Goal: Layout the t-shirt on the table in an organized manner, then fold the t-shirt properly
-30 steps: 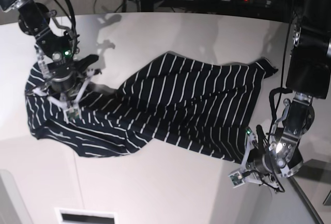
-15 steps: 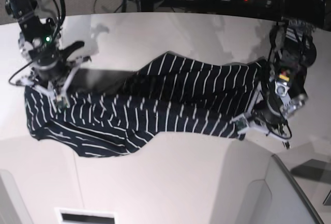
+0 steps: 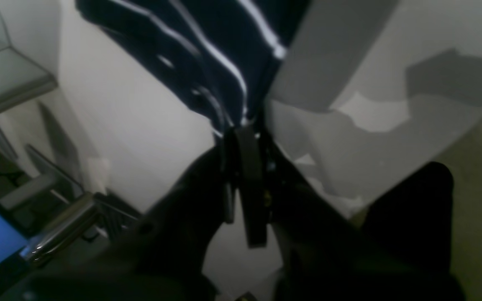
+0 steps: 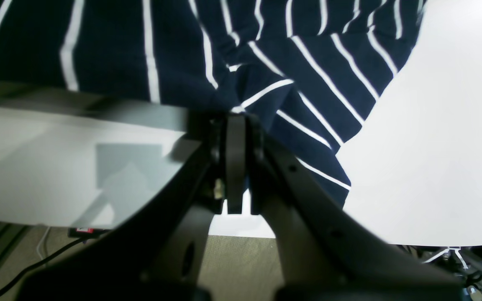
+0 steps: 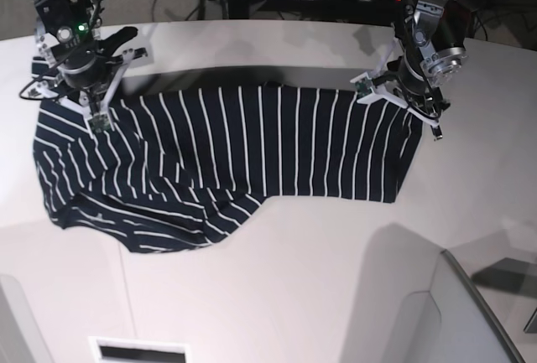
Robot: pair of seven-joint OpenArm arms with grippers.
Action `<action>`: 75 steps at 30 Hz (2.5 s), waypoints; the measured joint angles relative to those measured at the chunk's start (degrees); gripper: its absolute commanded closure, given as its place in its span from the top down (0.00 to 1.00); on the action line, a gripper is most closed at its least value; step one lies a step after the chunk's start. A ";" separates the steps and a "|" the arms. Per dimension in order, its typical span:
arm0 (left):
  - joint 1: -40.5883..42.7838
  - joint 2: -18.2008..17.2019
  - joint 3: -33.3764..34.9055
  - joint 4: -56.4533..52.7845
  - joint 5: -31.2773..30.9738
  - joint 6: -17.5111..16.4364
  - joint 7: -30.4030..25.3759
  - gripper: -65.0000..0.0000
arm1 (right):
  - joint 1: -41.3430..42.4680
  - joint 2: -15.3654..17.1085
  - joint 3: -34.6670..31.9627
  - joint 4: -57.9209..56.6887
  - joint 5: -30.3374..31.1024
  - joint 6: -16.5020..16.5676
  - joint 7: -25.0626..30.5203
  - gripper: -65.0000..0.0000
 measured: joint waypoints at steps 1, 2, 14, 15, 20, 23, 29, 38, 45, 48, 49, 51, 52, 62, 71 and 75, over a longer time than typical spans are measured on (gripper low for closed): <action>-0.09 -0.02 0.00 0.59 0.17 0.00 0.02 0.00 | 0.00 0.17 0.00 0.00 0.02 0.00 0.02 0.00; -0.09 -0.04 0.00 1.40 0.20 0.00 0.17 0.00 | 0.00 0.24 0.00 0.00 0.00 0.00 -0.02 0.00; -3.17 0.57 -8.63 2.89 4.37 -0.44 -2.93 0.00 | -1.09 0.09 7.13 0.66 0.87 0.87 4.31 0.00; -3.39 0.57 -9.46 3.08 4.11 -0.28 -3.04 0.00 | -0.76 0.22 7.32 0.66 0.90 0.90 4.39 0.00; -2.54 0.20 -11.13 2.84 5.31 -0.44 -1.55 0.00 | -1.33 0.02 1.92 -0.04 0.46 0.66 3.89 0.00; -2.08 0.57 -11.15 2.84 6.10 -0.17 -0.98 0.00 | -1.33 -0.81 -3.56 -1.88 0.39 0.52 3.87 0.00; -0.22 0.66 -11.30 2.67 6.25 -0.17 -0.26 0.00 | -0.52 -4.72 -10.14 -6.99 0.20 0.02 3.13 0.00; 0.85 0.72 -11.45 2.47 6.32 0.00 -0.26 0.00 | -1.49 -4.70 -5.22 0.37 0.50 1.22 2.73 0.69; 0.68 0.68 -11.56 2.47 6.32 -0.02 -0.24 0.00 | 0.79 -4.85 23.10 -2.58 23.04 9.22 10.27 0.79; 0.63 0.63 -11.61 2.47 6.38 -0.02 -0.26 0.00 | 5.22 -4.52 31.04 -13.57 26.51 13.94 10.03 0.79; 0.55 0.68 -11.67 2.47 6.34 -0.02 -0.26 0.00 | 7.08 -4.50 32.20 -18.01 26.58 16.28 9.46 0.79; 0.63 0.66 -11.76 2.47 6.27 -0.02 -0.42 0.00 | 11.10 -4.87 33.94 -27.23 26.93 21.00 6.88 0.79; 0.68 0.63 -11.80 2.47 6.19 -0.02 -0.31 0.00 | 12.72 -4.87 34.58 -31.50 27.26 23.82 6.64 0.78; 0.55 0.61 -11.80 2.47 6.21 -0.02 -0.24 0.00 | 16.94 -3.93 36.09 -42.45 26.91 31.26 8.70 0.66; 0.55 0.61 -11.72 2.47 6.43 -0.02 -0.24 0.00 | 15.89 -5.86 35.74 -38.36 27.17 31.32 4.11 0.66; 0.52 0.63 -11.56 2.47 6.43 -0.02 -0.24 0.00 | 15.34 -6.91 35.76 -36.48 27.15 31.34 2.32 0.57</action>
